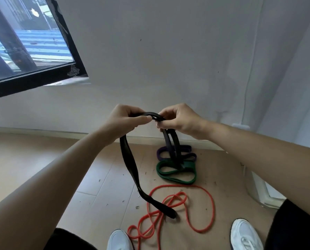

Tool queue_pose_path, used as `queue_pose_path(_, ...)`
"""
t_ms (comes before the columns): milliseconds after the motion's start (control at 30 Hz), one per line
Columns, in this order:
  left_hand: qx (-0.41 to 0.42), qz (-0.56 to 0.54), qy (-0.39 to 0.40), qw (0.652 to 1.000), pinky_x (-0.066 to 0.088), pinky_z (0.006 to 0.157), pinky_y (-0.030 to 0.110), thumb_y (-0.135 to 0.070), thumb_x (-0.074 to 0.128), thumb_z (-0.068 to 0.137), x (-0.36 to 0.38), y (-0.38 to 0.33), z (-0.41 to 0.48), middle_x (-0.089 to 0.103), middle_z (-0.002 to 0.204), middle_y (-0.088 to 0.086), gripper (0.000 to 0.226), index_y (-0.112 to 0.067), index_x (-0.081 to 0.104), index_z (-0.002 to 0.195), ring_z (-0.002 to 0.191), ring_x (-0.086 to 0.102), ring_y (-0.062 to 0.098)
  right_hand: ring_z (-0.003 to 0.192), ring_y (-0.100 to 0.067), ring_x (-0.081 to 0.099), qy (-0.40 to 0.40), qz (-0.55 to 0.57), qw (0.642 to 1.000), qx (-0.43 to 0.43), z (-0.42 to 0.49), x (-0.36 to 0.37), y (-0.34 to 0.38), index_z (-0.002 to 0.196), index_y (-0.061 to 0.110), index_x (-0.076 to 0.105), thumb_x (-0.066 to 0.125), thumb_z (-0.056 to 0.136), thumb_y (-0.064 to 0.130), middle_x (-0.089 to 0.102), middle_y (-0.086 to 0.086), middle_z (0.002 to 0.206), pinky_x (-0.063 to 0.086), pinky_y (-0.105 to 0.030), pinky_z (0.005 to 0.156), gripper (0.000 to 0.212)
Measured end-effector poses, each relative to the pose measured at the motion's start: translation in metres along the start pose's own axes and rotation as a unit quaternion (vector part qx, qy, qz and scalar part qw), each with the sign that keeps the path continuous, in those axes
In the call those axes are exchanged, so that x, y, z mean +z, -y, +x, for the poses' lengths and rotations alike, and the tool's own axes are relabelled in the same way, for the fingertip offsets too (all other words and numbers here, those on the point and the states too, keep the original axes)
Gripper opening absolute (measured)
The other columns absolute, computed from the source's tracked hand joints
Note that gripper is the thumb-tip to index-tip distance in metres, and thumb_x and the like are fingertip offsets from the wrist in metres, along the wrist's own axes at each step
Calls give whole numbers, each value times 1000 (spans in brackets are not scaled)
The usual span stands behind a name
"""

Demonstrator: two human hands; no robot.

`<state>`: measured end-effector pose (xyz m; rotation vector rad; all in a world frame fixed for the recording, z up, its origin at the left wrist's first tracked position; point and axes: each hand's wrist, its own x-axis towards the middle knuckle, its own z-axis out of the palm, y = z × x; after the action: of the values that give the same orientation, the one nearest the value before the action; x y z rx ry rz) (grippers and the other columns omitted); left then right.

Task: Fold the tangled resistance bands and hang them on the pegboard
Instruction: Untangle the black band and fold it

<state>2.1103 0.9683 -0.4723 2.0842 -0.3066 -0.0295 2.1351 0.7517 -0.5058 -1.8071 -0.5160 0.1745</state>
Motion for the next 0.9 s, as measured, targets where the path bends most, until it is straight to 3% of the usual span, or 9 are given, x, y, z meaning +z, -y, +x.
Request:
queue_pose_path(100, 19, 23, 18, 999, 28, 45, 16, -21, 76, 88, -4, 3, 0, 44, 48, -14, 13, -12, 79, 97, 45, 36, 4, 80, -20, 69, 68, 7, 997, 24, -2, -8, 2, 102, 5, 74, 77, 87, 7, 70, -12, 82, 58, -31, 82, 15)
queue_pose_path(267, 41, -4, 13, 999, 37, 58, 14, -33, 79, 81, -7, 10, 1, 57, 62, -14, 23, -15, 79, 97, 60, 48, 3, 81, -13, 63, 125, 0, 991, 55, -4, -9, 1, 111, 4, 72, 77, 87, 11, 66, -3, 83, 50, -29, 83, 25)
queue_pose_path(433, 46, -63, -13, 997, 37, 64, 21, -45, 78, 72, -14, 19, 1, 54, 70, -6, 33, -18, 78, 92, 68, 47, 9, 91, -19, 69, 156, -28, 985, 67, -5, -12, -11, 112, 2, 72, 78, 86, 4, 74, -19, 103, 56, -36, 88, 27)
queue_pose_path(567, 32, -113, -52, 992, 34, 65, 26, -44, 78, 73, -25, 26, 2, 48, 67, -3, 29, -18, 79, 88, 65, 42, 11, 83, -13, 70, 143, -38, 984, 100, -6, -19, -25, 111, 1, 72, 77, 84, -2, 73, -7, 90, 55, -22, 75, 27)
queue_pose_path(733, -7, -160, -120, 980, 35, 70, 28, -32, 73, 85, -39, 41, 4, 46, 67, -4, 16, -17, 77, 90, 64, 42, 11, 86, -16, 69, 159, -111, 971, 143, -8, -40, -44, 99, 1, 74, 78, 80, -4, 72, -7, 90, 55, -32, 86, 20)
queue_pose_path(800, -20, -168, -154, 973, 35, 69, 28, -29, 72, 89, -44, 48, 4, 44, 66, -4, 14, -16, 76, 91, 63, 41, 11, 85, -14, 67, 146, -117, 970, 155, -9, -49, -50, 97, 3, 73, 75, 83, -5, 72, -6, 90, 53, -28, 81, 16)
queue_pose_path(900, -52, -181, -204, 961, 37, 69, 28, -30, 71, 94, -48, 57, 5, 44, 68, -4, 18, -13, 74, 95, 63, 41, 11, 87, -20, 61, 97, -144, 968, 184, -10, -61, -61, 90, 6, 70, 68, 88, -6, 66, -8, 93, 52, -33, 78, 13)
